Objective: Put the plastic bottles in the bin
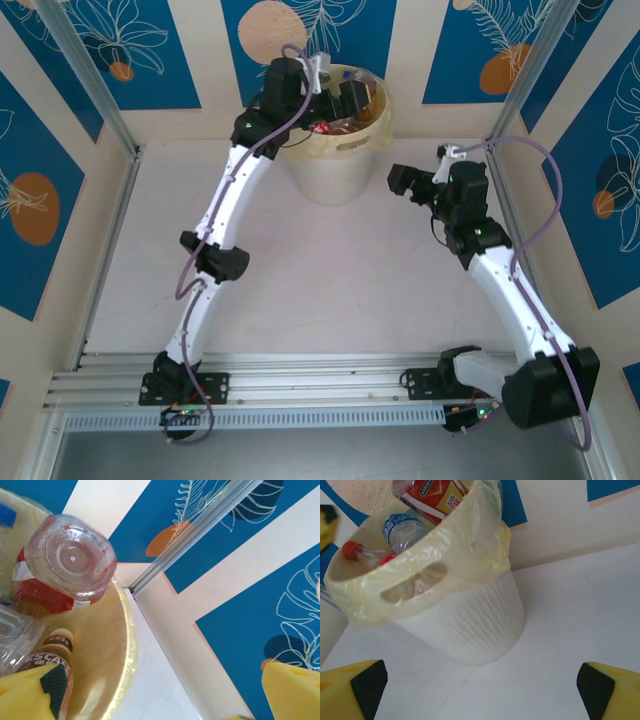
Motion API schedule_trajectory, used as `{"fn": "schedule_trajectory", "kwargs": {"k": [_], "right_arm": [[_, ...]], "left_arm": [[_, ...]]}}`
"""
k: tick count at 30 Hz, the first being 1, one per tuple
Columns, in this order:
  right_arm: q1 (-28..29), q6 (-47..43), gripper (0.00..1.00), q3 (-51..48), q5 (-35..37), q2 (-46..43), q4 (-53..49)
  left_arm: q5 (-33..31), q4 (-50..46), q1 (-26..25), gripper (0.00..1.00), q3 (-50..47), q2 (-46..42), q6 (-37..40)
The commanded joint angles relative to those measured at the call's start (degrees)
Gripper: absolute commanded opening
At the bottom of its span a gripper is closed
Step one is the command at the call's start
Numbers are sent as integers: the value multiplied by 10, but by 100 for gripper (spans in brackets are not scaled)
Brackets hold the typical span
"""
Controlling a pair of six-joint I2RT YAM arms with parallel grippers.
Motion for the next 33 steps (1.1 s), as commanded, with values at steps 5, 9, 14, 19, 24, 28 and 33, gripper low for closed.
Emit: {"fn": "schedule_trajectory", "kwargs": {"k": [5, 9, 14, 19, 24, 28, 33], "right_arm": [[-7, 22, 99, 93, -33, 85, 51], [-12, 17, 99, 171, -45, 165, 67], [-12, 26, 99, 298, -68, 280, 80], [-5, 24, 99, 445, -56, 394, 38], [7, -17, 99, 617, -5, 502, -75], [17, -60, 99, 769, 37, 597, -199], [41, -93, 100, 794, 109, 625, -271]], "left_arm": [[25, -19, 18, 100, -183, -157, 51], [-23, 30, 19, 100, -358, -270, 97], [-98, 53, 21, 100, -460, -347, 129], [-134, 166, 24, 100, -616, -411, 113], [-171, 283, 28, 100, -768, -478, 90], [-207, 312, 36, 100, -843, -519, 86], [-242, 336, 64, 100, -952, -579, 58]]}}
